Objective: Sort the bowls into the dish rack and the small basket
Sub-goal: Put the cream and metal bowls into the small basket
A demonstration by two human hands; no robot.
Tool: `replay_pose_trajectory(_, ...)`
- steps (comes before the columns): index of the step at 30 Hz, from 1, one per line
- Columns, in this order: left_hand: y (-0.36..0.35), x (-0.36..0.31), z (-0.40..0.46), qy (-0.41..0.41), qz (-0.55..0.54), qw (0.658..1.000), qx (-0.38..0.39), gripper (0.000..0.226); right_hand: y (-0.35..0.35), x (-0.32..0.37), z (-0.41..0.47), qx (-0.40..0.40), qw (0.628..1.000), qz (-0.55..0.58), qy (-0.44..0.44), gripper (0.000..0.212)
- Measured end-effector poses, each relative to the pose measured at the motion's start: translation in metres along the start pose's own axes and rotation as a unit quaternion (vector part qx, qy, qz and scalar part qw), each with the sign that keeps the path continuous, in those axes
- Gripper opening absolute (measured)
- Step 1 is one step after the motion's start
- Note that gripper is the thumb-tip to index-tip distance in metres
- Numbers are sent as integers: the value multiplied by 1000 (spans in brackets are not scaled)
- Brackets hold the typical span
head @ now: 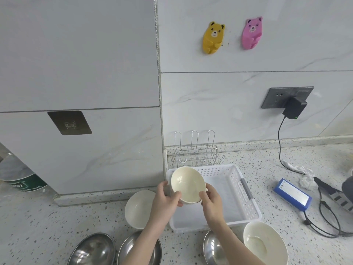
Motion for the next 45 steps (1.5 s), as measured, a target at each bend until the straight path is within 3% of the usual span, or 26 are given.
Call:
replay_pose_trajectory(5,-6,-7,12,-47,58,997,-8,34,-1,-4,0,-14,998,-56,20,20)
replay_pose_trajectory(10,-11,-5,18,-49,115,992,32,15,-2,-7,2,-21,994,-106,30,29)
replay_pose_trajectory(18,-15,5,28,-46,171,983,40,16,-1,-7,3,-24,992,-120,18,33)
replay_pose_trajectory(27,-10,6,32,-43,238,970,31,36,-3,-10,3,-8,990,-144,6,25)
replay_pose_trajectory(32,-18,14,35,-14,214,976,38,53,-3,-16,5,-11,989,-147,-2,21)
replay_pose_trajectory(45,-17,20,36,-47,198,979,-14,54,-5,-17,7,-20,983,-180,-2,29)
Point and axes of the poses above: each hand's wrist, its own z-axis towards the middle knuckle, its own y-axis out of the back of the hand, x = y × z, the point moved 5 cm from there along z, towards the middle knuckle, and after that the axes turned 12 degrees about -x, right-handed, at the moved point
